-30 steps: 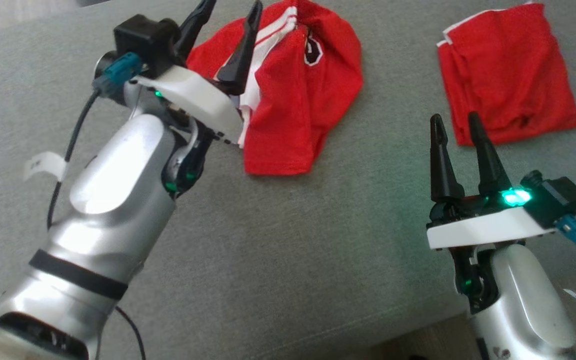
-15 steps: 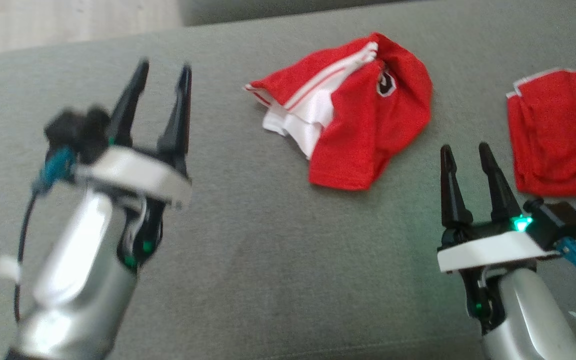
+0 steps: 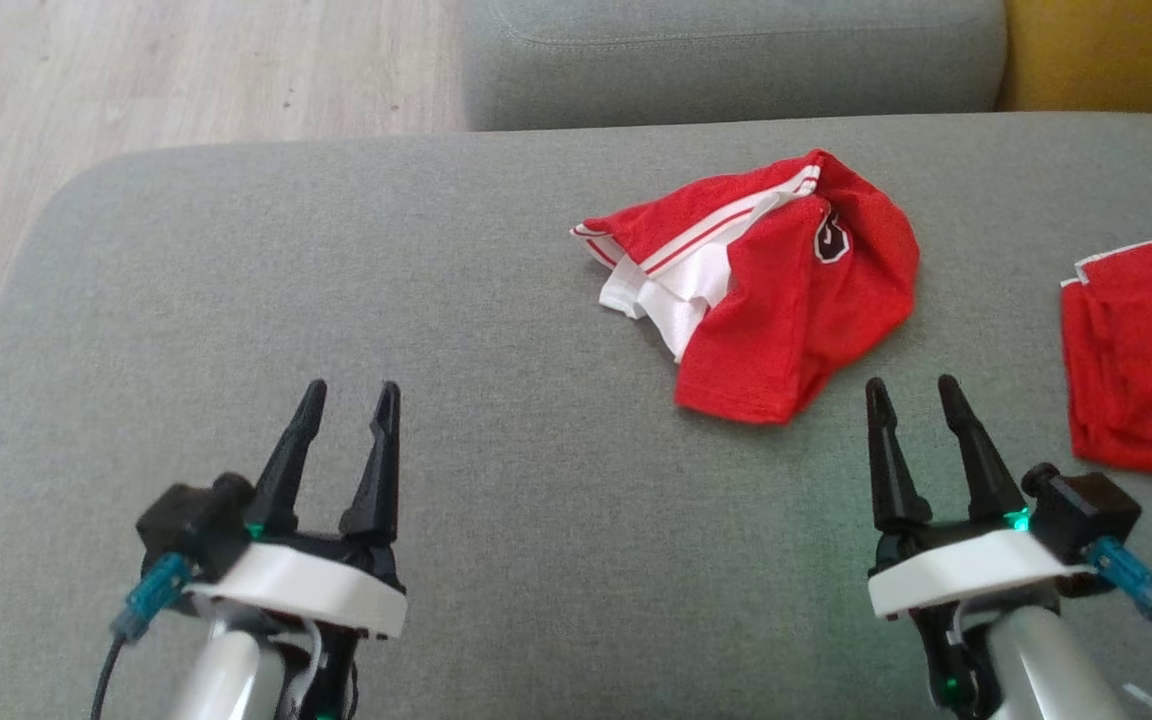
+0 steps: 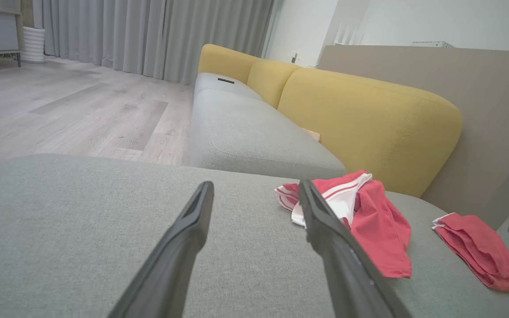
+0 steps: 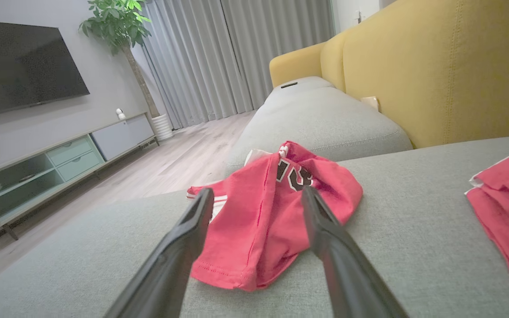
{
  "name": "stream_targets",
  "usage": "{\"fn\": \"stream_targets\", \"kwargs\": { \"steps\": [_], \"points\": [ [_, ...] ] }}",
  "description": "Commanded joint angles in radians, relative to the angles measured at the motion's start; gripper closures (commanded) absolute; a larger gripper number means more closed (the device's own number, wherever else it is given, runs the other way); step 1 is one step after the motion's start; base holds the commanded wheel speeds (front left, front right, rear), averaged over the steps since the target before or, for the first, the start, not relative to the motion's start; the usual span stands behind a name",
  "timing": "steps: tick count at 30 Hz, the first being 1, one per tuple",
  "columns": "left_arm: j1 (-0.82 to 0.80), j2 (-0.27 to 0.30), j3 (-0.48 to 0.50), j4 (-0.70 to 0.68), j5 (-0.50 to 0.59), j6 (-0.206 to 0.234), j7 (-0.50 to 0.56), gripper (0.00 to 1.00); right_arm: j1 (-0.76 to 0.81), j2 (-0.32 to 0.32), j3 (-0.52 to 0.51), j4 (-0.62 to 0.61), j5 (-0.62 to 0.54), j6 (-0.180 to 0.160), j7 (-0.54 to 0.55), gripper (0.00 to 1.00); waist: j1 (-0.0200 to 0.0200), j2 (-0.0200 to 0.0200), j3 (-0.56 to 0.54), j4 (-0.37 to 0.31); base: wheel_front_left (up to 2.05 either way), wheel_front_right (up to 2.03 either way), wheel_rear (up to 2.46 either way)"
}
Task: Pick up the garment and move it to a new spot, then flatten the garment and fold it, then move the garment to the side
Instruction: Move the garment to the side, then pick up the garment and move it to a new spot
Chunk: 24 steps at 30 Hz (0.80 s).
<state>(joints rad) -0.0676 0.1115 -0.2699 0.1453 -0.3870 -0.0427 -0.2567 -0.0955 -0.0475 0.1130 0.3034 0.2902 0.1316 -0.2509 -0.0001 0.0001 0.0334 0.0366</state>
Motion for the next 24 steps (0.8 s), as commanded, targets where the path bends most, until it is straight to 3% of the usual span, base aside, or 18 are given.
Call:
{"fn": "stream_targets", "kwargs": {
  "steps": [1,11,24],
  "points": [
    [-0.040,-0.007,0.056,-0.044,0.018,-0.013,-0.005,0.00,-0.022,-0.003,0.025,-0.024,0.002,-0.001,-0.011,0.00,0.0001,-0.0001,-0.001,0.004,0.00,0.00,0.00],
    [-0.065,-0.049,0.075,-0.025,0.087,-0.068,-0.005,0.00,-0.076,-0.003,0.022,0.054,-0.031,-0.001,0.037,0.00,0.0001,-0.0001,0.042,0.044,0.00,0.00,0.00],
    [-0.101,-0.061,0.050,0.006,0.096,-0.084,-0.005,0.00,-0.232,-0.003,0.046,0.319,0.115,-0.001,0.110,0.00,0.0001,-0.0001,0.111,0.129,0.00,0.00,0.00]
  ]
}}
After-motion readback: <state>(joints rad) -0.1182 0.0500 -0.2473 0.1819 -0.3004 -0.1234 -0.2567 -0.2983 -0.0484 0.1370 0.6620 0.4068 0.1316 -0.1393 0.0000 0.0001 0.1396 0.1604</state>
